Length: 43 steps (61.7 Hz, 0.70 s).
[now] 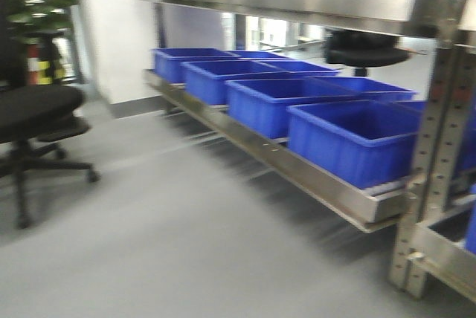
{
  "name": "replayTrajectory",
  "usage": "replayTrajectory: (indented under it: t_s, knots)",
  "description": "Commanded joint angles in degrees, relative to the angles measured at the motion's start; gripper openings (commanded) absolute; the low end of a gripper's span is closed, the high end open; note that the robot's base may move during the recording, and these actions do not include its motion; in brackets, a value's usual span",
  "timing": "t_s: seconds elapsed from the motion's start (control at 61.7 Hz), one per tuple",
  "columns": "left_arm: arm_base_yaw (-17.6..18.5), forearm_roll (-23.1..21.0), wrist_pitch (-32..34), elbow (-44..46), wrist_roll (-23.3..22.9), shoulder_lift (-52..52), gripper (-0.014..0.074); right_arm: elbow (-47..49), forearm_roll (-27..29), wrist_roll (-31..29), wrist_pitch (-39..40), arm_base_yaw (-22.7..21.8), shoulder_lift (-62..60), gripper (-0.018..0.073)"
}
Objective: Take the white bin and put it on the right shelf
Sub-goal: 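Drive the base to the steel shelf holding the bin aloft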
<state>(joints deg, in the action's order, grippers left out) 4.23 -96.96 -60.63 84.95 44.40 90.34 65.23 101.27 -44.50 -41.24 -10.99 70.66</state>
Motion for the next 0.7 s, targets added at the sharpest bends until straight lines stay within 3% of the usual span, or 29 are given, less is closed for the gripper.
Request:
replayTrajectory:
  t_s: [0.0, 0.681]
  knots:
    - [2.8, -2.6, -14.1, 1.9, 1.4, -2.9, -0.0126, 2.4, 7.6, 0.4, -10.5, 2.2, -2.2, 0.0057]
    - [2.8, -2.6, -14.0, 1.9, 1.4, -2.9, -0.0126, 2.4, 7.6, 0.4, -10.4, 2.2, -2.2, 0.0057]
